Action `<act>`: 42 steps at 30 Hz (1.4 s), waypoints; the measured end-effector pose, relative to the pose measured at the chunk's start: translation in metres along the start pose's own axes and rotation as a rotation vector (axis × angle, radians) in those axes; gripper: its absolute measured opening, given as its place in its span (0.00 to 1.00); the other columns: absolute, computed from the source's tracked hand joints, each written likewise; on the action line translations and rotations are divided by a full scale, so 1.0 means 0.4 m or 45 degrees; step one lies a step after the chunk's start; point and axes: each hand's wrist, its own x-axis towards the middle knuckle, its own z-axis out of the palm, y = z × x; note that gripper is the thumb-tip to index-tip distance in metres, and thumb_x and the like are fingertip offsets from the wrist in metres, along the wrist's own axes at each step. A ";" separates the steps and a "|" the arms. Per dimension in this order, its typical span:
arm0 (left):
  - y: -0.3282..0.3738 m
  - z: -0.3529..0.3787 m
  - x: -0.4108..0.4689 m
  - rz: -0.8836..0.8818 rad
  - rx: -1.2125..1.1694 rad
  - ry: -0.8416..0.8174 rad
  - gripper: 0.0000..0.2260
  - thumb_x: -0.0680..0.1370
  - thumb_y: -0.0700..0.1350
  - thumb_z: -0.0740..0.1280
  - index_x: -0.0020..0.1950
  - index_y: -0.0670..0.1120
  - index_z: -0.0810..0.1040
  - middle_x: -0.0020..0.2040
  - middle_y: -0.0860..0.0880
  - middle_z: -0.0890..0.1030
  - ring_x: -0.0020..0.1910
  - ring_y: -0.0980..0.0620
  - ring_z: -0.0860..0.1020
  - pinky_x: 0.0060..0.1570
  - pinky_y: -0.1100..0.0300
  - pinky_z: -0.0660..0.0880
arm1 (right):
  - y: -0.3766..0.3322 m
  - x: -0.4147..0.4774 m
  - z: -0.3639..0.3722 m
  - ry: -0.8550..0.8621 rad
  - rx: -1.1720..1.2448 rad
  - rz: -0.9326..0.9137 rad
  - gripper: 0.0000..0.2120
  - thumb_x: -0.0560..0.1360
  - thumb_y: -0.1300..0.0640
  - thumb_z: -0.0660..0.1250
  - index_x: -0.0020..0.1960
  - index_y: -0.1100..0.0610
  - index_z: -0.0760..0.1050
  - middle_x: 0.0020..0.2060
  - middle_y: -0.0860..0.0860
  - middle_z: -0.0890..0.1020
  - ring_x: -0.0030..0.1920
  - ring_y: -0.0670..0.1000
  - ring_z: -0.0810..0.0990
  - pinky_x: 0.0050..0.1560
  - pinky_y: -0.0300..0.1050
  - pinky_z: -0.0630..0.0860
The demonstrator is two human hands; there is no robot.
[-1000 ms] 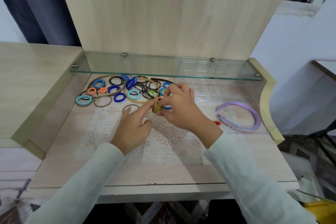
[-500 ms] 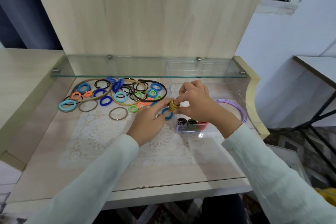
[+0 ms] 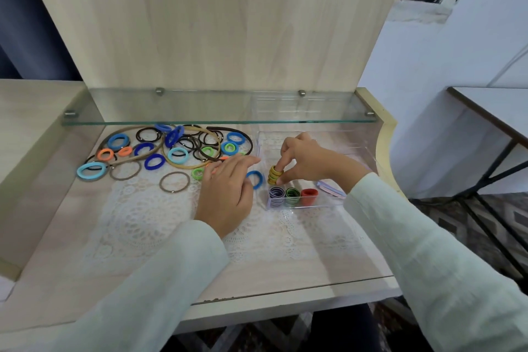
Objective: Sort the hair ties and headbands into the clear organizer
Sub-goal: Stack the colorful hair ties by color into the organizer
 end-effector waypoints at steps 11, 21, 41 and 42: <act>-0.003 0.000 -0.003 0.118 -0.090 -0.131 0.23 0.71 0.44 0.53 0.63 0.52 0.74 0.66 0.56 0.76 0.71 0.57 0.67 0.71 0.53 0.57 | -0.023 0.041 0.003 -0.142 -0.152 0.006 0.07 0.70 0.49 0.75 0.47 0.45 0.82 0.55 0.49 0.73 0.60 0.54 0.63 0.57 0.45 0.61; -0.009 -0.001 -0.003 0.214 -0.153 -0.217 0.22 0.69 0.39 0.58 0.62 0.52 0.75 0.68 0.58 0.74 0.74 0.57 0.63 0.74 0.59 0.47 | -0.039 0.035 0.000 -0.220 -0.300 -0.006 0.12 0.74 0.55 0.70 0.56 0.46 0.81 0.58 0.51 0.72 0.62 0.57 0.63 0.60 0.50 0.63; -0.012 0.002 0.002 0.223 -0.143 -0.378 0.22 0.70 0.42 0.54 0.62 0.52 0.75 0.67 0.57 0.75 0.76 0.54 0.61 0.74 0.53 0.50 | -0.072 -0.006 -0.015 -0.301 -0.379 0.018 0.21 0.75 0.65 0.57 0.59 0.46 0.79 0.58 0.52 0.72 0.62 0.57 0.62 0.56 0.46 0.60; -0.011 0.002 0.002 0.224 -0.144 -0.378 0.22 0.70 0.42 0.54 0.62 0.52 0.75 0.67 0.57 0.75 0.76 0.54 0.61 0.73 0.54 0.50 | -0.069 -0.009 -0.017 -0.297 -0.372 0.012 0.23 0.75 0.66 0.56 0.59 0.45 0.79 0.58 0.52 0.72 0.62 0.57 0.62 0.54 0.46 0.59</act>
